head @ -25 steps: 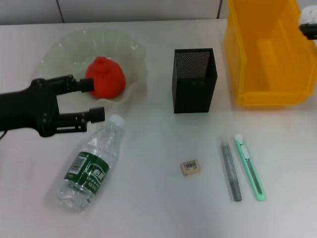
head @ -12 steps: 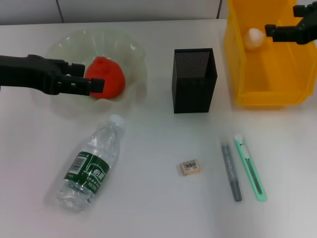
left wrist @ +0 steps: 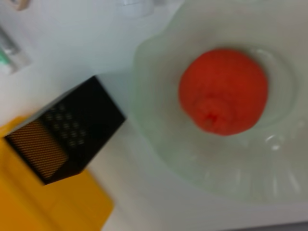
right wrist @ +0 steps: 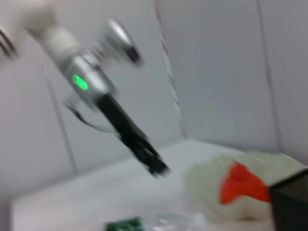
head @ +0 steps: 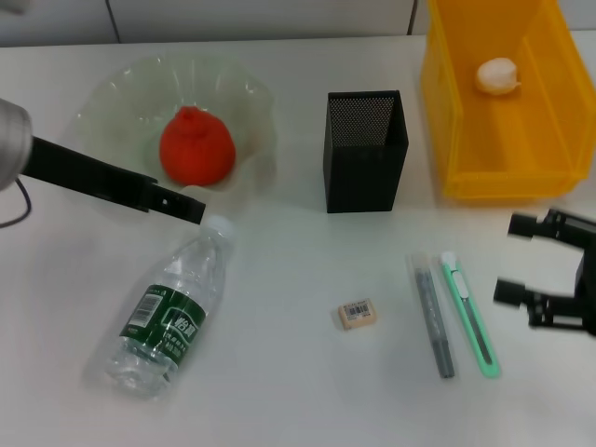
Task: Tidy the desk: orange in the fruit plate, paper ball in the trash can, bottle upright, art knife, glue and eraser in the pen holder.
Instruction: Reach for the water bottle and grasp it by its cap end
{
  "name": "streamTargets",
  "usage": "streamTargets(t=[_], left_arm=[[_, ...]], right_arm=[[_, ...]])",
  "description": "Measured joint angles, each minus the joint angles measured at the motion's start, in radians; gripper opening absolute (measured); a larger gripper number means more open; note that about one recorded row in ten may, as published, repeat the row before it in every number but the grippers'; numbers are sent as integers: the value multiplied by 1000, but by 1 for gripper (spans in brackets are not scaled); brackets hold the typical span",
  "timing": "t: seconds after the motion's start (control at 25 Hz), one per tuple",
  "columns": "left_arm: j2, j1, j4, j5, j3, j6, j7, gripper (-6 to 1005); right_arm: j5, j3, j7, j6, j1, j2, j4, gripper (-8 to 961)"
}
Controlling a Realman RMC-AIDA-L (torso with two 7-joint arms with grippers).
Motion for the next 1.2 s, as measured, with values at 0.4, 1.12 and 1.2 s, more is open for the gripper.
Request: streamTargets(t=[0.4,1.12,1.2], left_arm=[[-4,-30,-139,52,181,-182,-77,788],[-8,-37,-244,89,332,-375,-93,703],[-8,-46,-266,99,360,-402,-98,693]], right_arm=[[-1,10,-182,-1,48,-45,277,851],[2,19,-181,25,56,-48,286,852],[2,19,-178,25,56,-48,287,852]])
